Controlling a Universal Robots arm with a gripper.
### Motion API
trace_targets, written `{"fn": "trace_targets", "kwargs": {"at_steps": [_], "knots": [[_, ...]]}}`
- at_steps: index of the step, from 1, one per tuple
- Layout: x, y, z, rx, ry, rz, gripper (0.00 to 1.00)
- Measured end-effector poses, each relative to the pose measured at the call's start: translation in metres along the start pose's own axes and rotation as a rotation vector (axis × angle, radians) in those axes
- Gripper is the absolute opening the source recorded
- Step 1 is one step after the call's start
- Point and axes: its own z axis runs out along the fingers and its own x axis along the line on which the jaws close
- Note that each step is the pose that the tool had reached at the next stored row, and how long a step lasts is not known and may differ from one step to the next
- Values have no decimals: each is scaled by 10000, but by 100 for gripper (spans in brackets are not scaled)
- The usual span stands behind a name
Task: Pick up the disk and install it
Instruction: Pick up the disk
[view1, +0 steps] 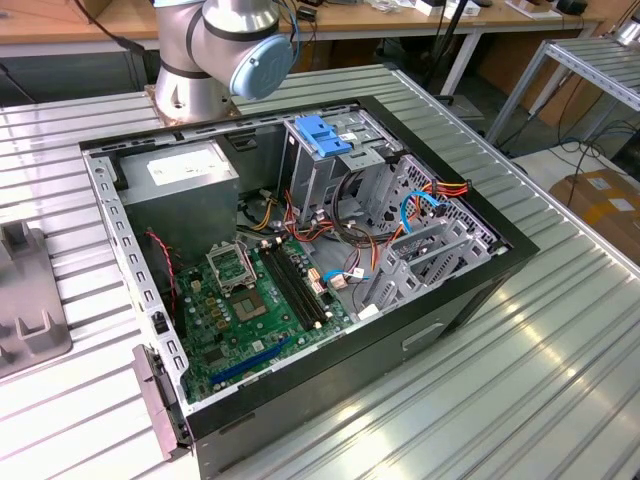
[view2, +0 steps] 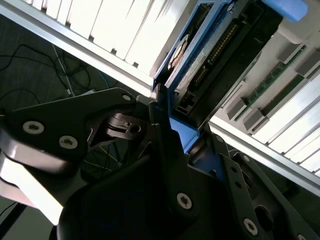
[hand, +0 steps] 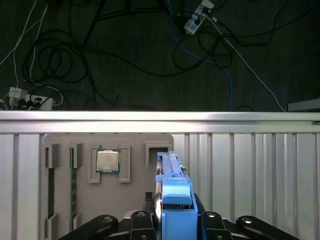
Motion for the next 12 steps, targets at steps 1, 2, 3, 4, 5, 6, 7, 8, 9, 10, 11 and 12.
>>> {"fn": "trace_targets", "kwargs": {"at_steps": [1, 2, 3, 4, 5, 6, 7, 8, 9, 10, 11, 12], "knots": [[0, 0, -5, 0, 0, 0, 37], [-1, 0, -9, 0, 0, 0, 37], [-1, 0, -12, 0, -1, 0, 37], [-1, 1, -15, 1, -1, 0, 37], [-2, 1, -19, 0, -1, 0, 37], [-2, 1, -21, 0, -1, 1, 37], [-2, 1, -23, 0, -1, 0, 37], [-2, 1, -25, 1, -1, 0, 37], [-3, 1, -29, 0, -3, 0, 37], [-3, 1, -31, 0, -3, 0, 37], [-3, 2, -33, 0, -4, 0, 37], [-4, 2, -39, 0, -8, 0, 37]]}}
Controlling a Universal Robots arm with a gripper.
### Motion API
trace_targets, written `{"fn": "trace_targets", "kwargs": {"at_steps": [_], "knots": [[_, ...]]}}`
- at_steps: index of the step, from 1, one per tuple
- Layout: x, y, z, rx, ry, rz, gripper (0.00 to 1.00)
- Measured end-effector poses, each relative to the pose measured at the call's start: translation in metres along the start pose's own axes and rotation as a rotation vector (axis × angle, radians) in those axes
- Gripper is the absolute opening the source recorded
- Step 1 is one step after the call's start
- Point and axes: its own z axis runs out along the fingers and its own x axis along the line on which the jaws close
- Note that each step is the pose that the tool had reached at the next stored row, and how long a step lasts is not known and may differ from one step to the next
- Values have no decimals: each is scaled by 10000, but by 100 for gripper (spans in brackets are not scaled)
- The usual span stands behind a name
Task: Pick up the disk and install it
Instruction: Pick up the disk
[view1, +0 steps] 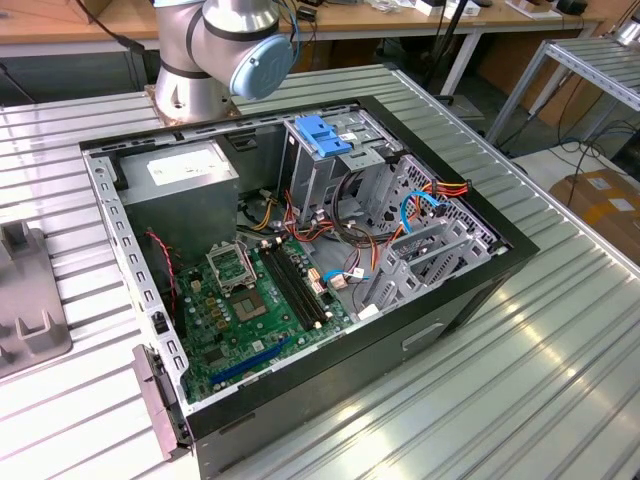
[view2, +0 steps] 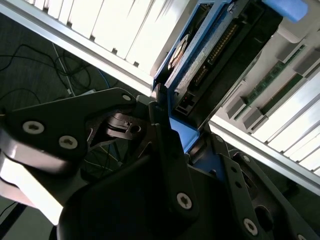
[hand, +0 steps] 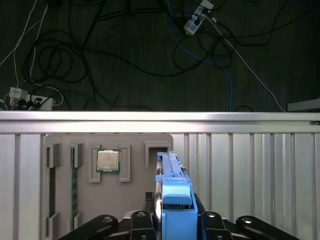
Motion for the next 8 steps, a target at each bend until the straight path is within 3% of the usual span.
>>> {"fn": "trace_targets", "kwargs": {"at_steps": [8], "knots": [[-2, 1, -16, 0, -8, 0, 37]]}}
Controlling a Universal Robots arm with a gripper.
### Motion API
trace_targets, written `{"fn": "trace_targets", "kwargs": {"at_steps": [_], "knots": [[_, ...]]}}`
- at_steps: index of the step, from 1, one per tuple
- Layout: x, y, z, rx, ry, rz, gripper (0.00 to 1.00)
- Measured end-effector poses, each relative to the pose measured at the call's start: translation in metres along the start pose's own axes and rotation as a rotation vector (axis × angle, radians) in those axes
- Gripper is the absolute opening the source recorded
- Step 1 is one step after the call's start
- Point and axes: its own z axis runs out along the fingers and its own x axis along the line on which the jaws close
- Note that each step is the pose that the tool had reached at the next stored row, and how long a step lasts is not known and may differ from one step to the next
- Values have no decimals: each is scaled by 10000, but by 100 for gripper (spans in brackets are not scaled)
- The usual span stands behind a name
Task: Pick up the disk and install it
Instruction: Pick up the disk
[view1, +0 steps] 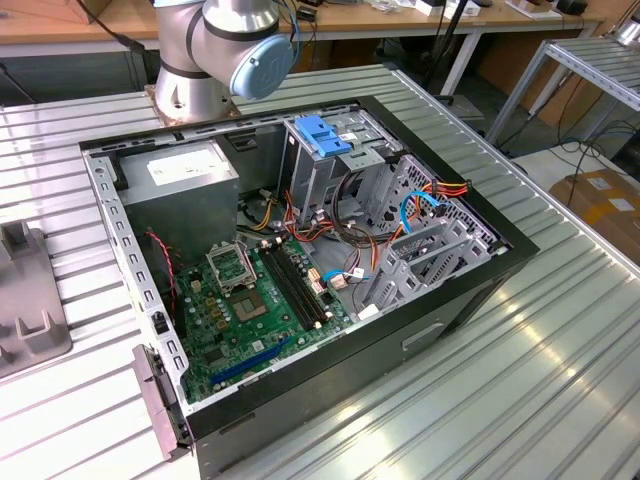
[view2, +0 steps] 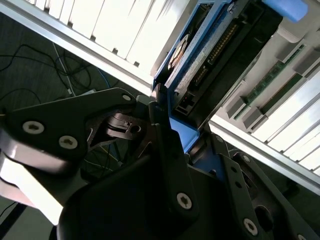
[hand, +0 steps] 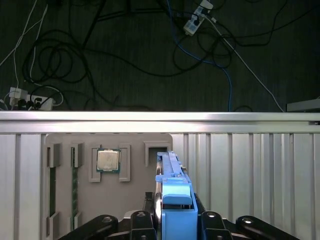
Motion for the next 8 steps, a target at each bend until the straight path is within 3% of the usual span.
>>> {"fn": "trace_targets", "kwargs": {"at_steps": [8], "knots": [[-2, 1, -18, 0, -12, -1, 37]]}}
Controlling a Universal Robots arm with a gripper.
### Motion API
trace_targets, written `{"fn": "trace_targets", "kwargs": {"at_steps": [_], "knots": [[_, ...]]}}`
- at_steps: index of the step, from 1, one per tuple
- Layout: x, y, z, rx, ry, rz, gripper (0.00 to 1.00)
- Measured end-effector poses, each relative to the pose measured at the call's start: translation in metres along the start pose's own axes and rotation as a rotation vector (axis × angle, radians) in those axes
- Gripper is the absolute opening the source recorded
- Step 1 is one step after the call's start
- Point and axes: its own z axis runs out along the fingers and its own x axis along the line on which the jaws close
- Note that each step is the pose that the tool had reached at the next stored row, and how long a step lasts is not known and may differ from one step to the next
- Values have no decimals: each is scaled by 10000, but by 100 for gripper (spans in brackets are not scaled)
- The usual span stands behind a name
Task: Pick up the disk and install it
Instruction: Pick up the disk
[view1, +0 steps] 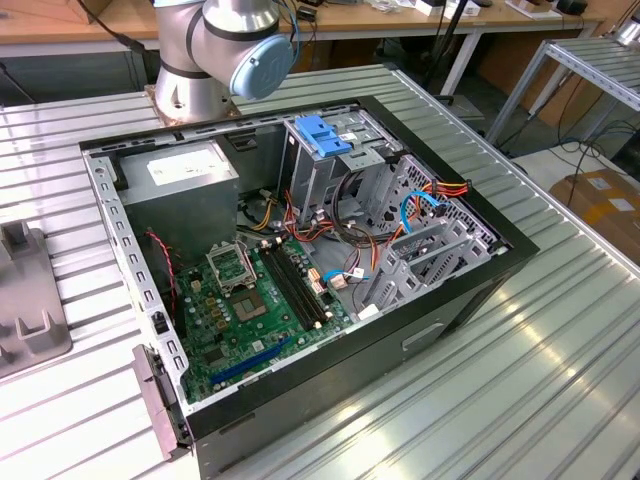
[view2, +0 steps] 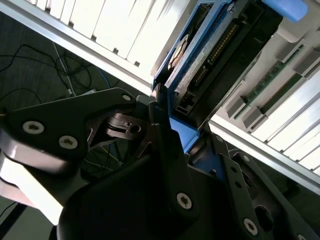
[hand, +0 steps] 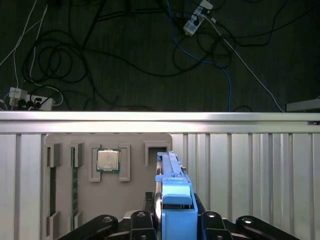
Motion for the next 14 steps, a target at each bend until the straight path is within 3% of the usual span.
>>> {"fn": "trace_targets", "kwargs": {"at_steps": [14], "knots": [[-5, 2, -49, 0, -9, 0, 37]]}}
